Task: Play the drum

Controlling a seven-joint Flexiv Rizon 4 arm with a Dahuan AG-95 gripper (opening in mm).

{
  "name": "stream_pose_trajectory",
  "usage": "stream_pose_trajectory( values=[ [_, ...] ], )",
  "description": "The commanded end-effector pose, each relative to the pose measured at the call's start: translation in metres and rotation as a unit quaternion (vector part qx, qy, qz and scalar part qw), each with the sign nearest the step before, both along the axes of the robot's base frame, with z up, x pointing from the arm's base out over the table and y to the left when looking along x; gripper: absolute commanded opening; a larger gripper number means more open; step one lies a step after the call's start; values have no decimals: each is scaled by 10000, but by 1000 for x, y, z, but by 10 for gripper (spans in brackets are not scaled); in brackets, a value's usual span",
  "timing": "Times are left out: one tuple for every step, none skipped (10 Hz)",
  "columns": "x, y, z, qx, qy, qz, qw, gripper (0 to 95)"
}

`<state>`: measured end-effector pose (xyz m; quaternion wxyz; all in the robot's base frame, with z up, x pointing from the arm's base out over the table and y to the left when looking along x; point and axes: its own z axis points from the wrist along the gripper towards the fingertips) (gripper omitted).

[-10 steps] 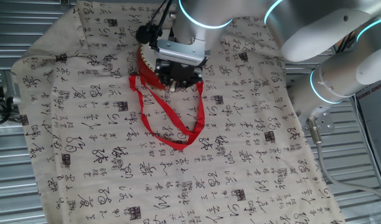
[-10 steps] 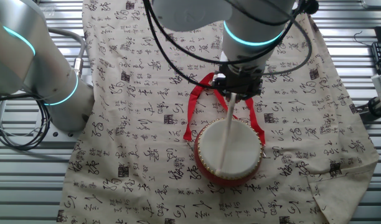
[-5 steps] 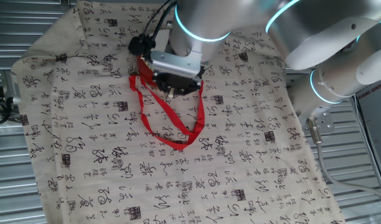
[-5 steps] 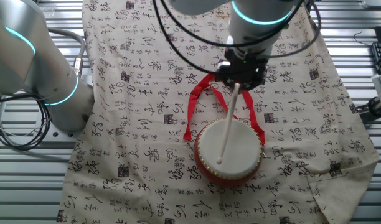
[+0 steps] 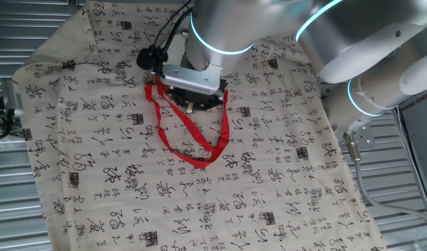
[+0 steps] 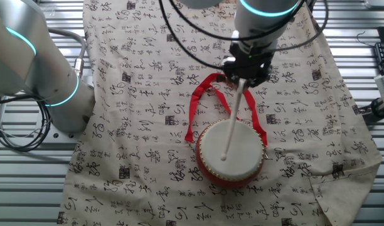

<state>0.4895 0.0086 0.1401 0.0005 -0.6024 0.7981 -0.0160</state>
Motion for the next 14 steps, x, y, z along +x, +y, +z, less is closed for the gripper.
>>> stream_pose_trajectory(
  values=[
    [-2,0,1,50,-30,-37,10000,0],
    [-1,0,2,21,-19,-34,10000,0],
    [-1,1,3,-8,-8,-28,10000,0],
    [1,4,3,-64,1,-18,10000,0],
    [2,6,3,-66,0,-16,10000,0],
    [3,8,2,-53,-21,-8,10000,0],
    [3,9,1,-8,-43,-7,10000,0],
    [3,10,2,21,-58,-12,10000,0],
    [3,10,2,60,-94,-35,9999,0],
    [3,10,2,58,-101,-44,9999,0],
    [3,10,1,54,-117,-48,9999,0],
    [4,10,0,62,-137,-63,9999,0],
    [4,11,0,68,-157,-76,9998,0],
    [4,12,-1,106,-178,-92,9997,0]
  ],
)
